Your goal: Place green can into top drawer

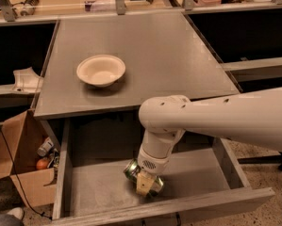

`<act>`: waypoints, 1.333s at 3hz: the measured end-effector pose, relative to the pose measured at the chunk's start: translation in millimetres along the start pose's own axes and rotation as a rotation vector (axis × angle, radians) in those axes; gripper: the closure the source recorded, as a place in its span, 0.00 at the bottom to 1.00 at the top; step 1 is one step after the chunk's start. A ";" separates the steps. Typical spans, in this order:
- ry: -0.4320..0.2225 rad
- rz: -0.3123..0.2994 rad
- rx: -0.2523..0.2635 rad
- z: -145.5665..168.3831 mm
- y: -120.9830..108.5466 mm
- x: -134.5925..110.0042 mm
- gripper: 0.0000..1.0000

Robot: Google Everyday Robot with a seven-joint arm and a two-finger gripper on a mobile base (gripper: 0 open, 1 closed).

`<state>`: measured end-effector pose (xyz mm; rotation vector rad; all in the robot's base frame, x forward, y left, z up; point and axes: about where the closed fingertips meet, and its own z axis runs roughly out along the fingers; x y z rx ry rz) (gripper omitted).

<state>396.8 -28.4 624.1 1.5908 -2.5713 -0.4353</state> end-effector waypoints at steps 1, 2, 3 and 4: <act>0.000 0.000 0.000 0.0 0.0 0.0 0.34; 0.000 0.000 0.000 0.0 0.0 0.0 0.11; 0.000 0.000 0.000 0.0 0.0 0.0 0.00; 0.000 0.000 0.000 0.0 0.0 0.0 0.00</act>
Offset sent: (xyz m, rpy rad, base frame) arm 0.0000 0.0000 0.0000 0.0000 0.0000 0.0000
